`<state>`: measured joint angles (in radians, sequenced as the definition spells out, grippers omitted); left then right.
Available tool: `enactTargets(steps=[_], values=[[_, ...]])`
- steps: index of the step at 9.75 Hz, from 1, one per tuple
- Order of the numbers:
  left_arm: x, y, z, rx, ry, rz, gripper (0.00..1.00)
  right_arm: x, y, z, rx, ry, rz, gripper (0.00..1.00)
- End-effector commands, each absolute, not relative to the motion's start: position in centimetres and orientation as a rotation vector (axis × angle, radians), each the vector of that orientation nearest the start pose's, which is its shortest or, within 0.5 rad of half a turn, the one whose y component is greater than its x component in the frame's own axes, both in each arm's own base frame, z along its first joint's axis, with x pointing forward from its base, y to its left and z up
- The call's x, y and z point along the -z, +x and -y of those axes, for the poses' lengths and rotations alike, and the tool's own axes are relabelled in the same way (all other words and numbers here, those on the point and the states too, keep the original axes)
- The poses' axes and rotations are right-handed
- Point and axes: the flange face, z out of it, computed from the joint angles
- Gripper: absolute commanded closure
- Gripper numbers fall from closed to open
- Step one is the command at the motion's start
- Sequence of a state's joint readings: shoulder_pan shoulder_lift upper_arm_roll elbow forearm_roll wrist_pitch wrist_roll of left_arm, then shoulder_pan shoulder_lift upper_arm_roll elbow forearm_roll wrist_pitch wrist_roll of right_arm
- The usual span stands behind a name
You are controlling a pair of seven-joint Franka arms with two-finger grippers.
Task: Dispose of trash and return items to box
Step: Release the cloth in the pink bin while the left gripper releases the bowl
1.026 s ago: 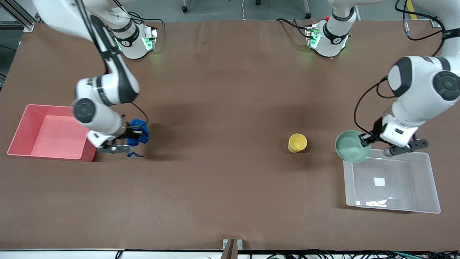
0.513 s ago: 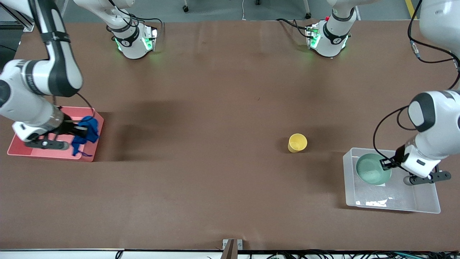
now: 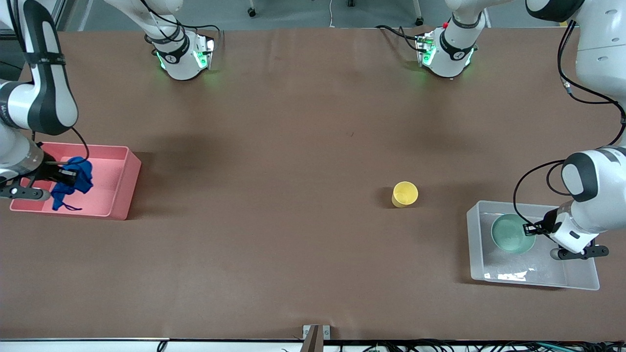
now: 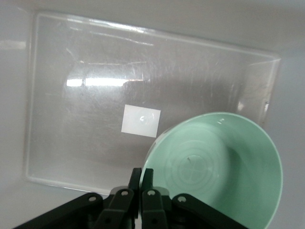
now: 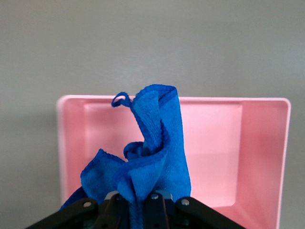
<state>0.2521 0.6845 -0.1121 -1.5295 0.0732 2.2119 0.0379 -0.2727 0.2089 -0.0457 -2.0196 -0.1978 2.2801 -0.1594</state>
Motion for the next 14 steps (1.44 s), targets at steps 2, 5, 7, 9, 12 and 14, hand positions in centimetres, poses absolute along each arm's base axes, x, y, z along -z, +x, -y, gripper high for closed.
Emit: enactTargets(steps=[2, 5, 7, 9, 12, 14], values=[[-21.8, 70.4, -11.0, -0.051, -3.174, 0.117, 0.77, -31.9, 55.3, 23.2, 0.011, -3.315, -0.002, 0.99], [-24.1, 71.3, -10.8, 0.004, -3.17, 0.118, 0.03, -30.6, 55.2, 23.3, -0.02, -3.304, -0.007, 0.97], [-29.5, 71.7, -8.5, 0.035, -3.162, 0.107, 0.0, -29.8, 55.2, 23.3, -0.035, -3.297, -0.008, 0.95], [-34.0, 71.0, -3.5, -0.014, -3.152, 0.125, 0.0, -30.0, 55.4, 23.3, -0.028, -3.299, -0.006, 0.6], [-36.6, 67.9, 3.5, -0.103, -3.156, 0.183, 0.0, -31.0, 56.3, 22.8, 0.006, -3.305, -0.009, 0.11], [-35.5, 65.6, 7.9, -0.114, -3.17, 0.235, 0.0, -32.3, 57.0, 22.2, 0.04, -3.312, 0.005, 0.05]])
